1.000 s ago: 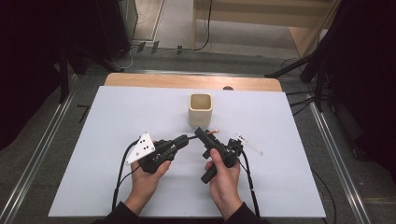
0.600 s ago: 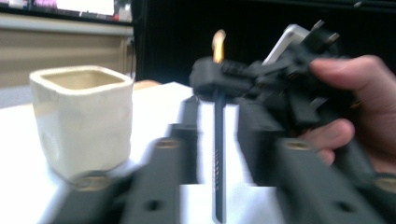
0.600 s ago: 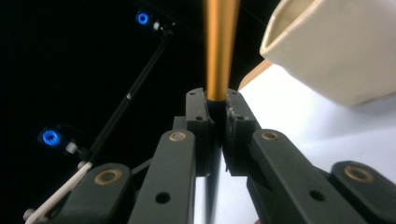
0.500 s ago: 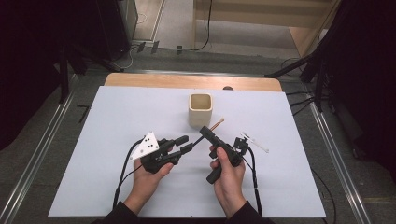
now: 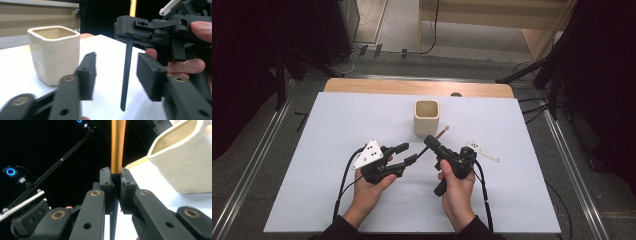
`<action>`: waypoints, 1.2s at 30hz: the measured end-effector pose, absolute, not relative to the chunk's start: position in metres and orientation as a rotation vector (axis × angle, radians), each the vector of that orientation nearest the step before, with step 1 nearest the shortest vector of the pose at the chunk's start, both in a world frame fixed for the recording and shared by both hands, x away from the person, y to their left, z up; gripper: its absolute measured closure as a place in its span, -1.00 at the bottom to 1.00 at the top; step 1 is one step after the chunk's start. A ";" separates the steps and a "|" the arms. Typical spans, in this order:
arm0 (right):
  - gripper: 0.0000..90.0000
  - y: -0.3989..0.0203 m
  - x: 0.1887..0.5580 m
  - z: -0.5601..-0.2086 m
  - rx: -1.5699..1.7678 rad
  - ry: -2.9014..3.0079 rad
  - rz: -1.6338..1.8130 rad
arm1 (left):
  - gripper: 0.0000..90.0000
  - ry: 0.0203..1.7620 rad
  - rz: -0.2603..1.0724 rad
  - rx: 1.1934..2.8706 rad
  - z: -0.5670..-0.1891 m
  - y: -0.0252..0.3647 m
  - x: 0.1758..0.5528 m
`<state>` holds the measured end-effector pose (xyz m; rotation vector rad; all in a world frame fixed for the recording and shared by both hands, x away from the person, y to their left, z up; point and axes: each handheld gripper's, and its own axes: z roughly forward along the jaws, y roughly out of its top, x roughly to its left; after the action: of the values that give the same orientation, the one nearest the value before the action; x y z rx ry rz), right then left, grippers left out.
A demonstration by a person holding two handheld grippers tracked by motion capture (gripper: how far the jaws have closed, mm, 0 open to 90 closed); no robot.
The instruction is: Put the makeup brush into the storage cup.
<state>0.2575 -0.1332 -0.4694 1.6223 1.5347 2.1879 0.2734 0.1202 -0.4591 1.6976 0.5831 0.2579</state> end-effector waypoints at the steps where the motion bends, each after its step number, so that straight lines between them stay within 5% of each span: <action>1: 0.88 -0.133 0.257 -0.469 1.613 1.539 2.178 | -0.06 0.586 0.256 1.704 -0.459 0.121 0.273; 3: 0.88 -0.133 0.257 -0.468 1.590 1.550 2.151 | -0.33 0.583 0.221 1.699 -0.458 0.124 0.273; 6: 0.88 -0.133 0.257 -0.468 1.578 1.555 2.130 | -1.00 0.555 0.182 1.719 -0.459 0.129 0.276; 36: 0.88 -0.126 0.256 -0.461 1.374 1.643 1.914 | -1.00 0.705 0.355 1.710 -0.465 0.195 0.275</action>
<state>0.2556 -0.1262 -0.4607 1.3745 1.6434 1.9140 0.2749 0.1951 -0.4649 1.7101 0.7055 0.3549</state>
